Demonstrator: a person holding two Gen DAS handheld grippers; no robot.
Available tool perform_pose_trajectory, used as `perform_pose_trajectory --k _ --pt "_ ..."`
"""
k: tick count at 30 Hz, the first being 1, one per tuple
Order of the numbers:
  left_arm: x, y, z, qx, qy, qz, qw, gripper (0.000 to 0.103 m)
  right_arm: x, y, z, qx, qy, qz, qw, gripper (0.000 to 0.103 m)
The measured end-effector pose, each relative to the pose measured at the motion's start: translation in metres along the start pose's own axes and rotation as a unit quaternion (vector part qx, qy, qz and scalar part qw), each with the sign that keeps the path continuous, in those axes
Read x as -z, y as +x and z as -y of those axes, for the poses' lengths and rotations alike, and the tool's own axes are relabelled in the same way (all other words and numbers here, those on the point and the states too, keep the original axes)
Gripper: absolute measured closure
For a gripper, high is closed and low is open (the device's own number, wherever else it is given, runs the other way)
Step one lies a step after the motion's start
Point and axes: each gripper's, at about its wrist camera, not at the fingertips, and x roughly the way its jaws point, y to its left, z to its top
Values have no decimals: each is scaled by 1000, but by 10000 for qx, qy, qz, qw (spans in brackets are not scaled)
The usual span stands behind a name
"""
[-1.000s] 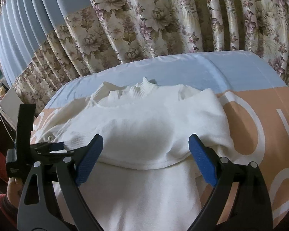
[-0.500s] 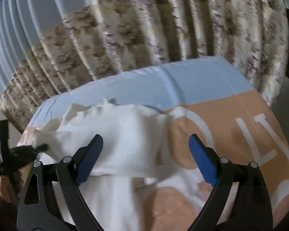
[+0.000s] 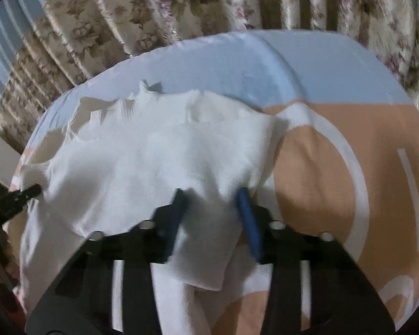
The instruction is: Fold small clothes
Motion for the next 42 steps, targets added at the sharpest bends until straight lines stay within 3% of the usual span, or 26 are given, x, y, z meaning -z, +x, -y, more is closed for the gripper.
perform_pose_trajectory --k 5,9,10,11,13,15,16,18,21,24,28,30,34,36,37,38,40,42 --pt "-5 -9 -1 -19 22 255 9997 68 -12 -13 -2 112 -255 414 9988 93" --pt "-1 4 -18 -276 -123 110 9995 67 -10 -3 8 63 -122 240 9996 87" --pt "1 5 -22 -261 -149 80 9995 67 -8 -1 7 98 -135 205 9997 76" --pt "3 4 -26 -172 -191 73 9996 67 -4 -3 9 116 -133 194 9997 71" --pt "5 -5 -31 -182 -180 125 9996 62 1 -14 13 99 -33 309 9995 43" --pt "3 -19 -30 -364 -127 258 9989 51 5 -33 18 177 128 583 9981 36" --pt "1 -27 -28 -390 -135 371 9985 40 5 -40 19 295 201 745 9966 35" --pt "-6 -39 -21 -258 -175 547 9980 31 4 -55 15 367 321 1081 9929 34" --pt "-25 -45 7 165 -50 638 9978 22 -5 -48 -8 275 114 1100 9935 34" --pt "-38 -26 39 372 178 570 9975 22 -16 -18 -42 47 -252 811 9964 35" --pt "-37 22 51 -75 286 103 9995 22 -19 24 -58 -66 -426 338 9985 35" --pt "-30 29 43 -95 178 -19 9998 22 -16 29 -58 -22 -523 333 9981 36" --pt "-21 27 37 -108 348 92 9993 22 -16 22 -24 310 -239 416 9984 37" --pt "-17 26 39 -191 438 125 9988 22 -14 19 6 146 85 405 9990 53" --pt "-14 25 40 -240 472 143 9985 22 -14 16 11 136 121 403 9990 54" --pt "-14 24 39 -289 474 145 9984 21 -14 12 15 207 106 400 9989 52" --pt "-14 21 35 -415 392 113 9983 20 -13 0 17 486 81 521 9974 35" --pt "-15 13 28 -336 233 114 9991 19 -9 -16 13 292 164 656 9973 33"
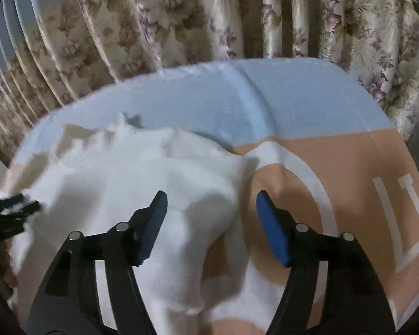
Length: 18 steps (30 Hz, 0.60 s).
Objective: Fold small clothes
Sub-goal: 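Move the left gripper toward the other sleeve's ribbed cuff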
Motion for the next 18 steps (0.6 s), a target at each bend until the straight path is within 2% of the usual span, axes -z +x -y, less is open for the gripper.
perform_pose_trajectory --k 1,4,7,9,10,12,15,18 --pt "0 -5 -3 131 -111 15 9999 17 2 -7 -6 -75 -18 56 10000 28" --pt "3 -8 -3 359 -245 -45 9990 15 12 -15 -34 -432 -180 46 9989 22" --pt "10 -2 6 202 -90 -100 9997 15 25 -8 -66 -841 -382 -218 9955 22" --pt "13 -2 9 132 4 -62 9999 15 35 -3 -81 -767 -643 -304 9945 22" --pt "15 -2 8 111 25 -48 9999 15 40 1 -83 -567 -800 -360 9945 22" --pt "18 -3 8 84 38 -35 10000 15 45 3 -75 -447 -806 -397 9950 25" --pt "20 -3 8 86 30 -24 10000 15 45 -4 -51 -653 -444 -354 9962 37" --pt "20 -3 9 50 56 -15 10000 15 46 -11 -41 -538 -365 -280 9975 38"
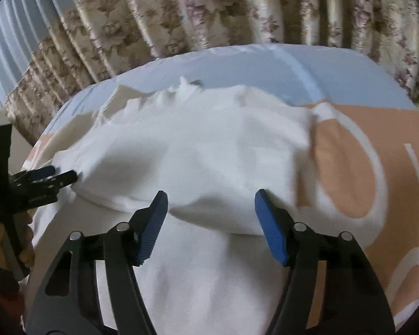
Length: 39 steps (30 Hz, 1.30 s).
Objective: Fold small clothes
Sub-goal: 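Move the left gripper toward the other sleeve's ribbed cuff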
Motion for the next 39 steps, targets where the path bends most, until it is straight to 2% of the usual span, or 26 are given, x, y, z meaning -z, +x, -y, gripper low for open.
perform_pose_trajectory --k 3,7,8,13,17,23,28,39 --pt "0 -1 1 -47 -8 -25 10000 15 -2 2 -1 15 -40 -56 10000 35" --pt "0 -13 1 -42 -85 -82 9999 14 -6 -7 -18 -16 -240 109 9997 20" --pt "1 -17 0 -25 -101 -90 9999 13 -7 -10 -22 -36 -286 167 9994 19" --pt "14 -51 0 -161 -75 28 9998 7 -5 -19 -44 -3 -522 168 9985 16" --pt "34 -83 -7 -152 -180 104 9997 4 2 -39 -62 -132 -569 357 9977 3" --pt "73 -127 -28 -287 -491 99 9983 2 12 -67 -92 -349 -606 432 9966 3" --pt "109 -160 -49 -157 -895 7 9959 2 27 -84 -126 -303 -989 590 9929 3" --pt "192 -211 -95 -668 -1273 82 9896 2 63 -93 -190 -945 -1557 453 9822 3"
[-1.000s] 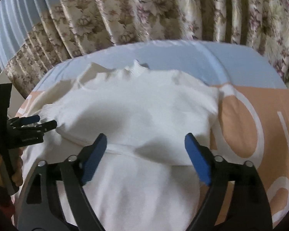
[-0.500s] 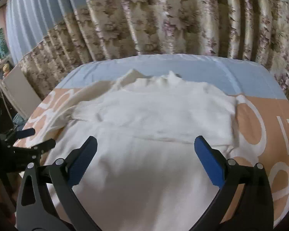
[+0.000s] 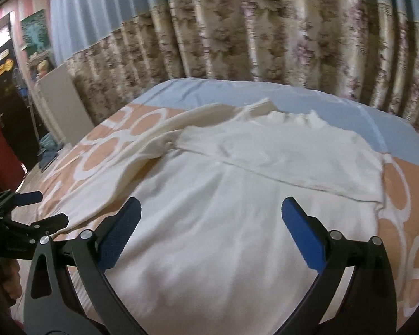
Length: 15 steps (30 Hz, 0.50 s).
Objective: Fold small clothes
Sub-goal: 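Move the left gripper toward the other sleeve's ribbed cuff, then close the left gripper on the ribbed sleeve cuff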
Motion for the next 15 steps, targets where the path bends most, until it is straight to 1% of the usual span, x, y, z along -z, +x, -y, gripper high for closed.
perform_pose_trajectory --k 3,8,10,15 --pt "20 2 -23 -38 -212 -48 9998 2 2 6 -13 -72 -118 -92 9999 3" --pt "47 9 -55 -64 -501 -264 9984 2 1 17 -32 -182 -301 -217 9991 3" --pt "52 12 -63 -64 -570 -318 9978 2 0 20 -36 -279 -410 -258 9984 3" --pt "55 20 -71 -122 -705 -387 9967 2 -6 42 -43 -687 -803 -571 9928 4"
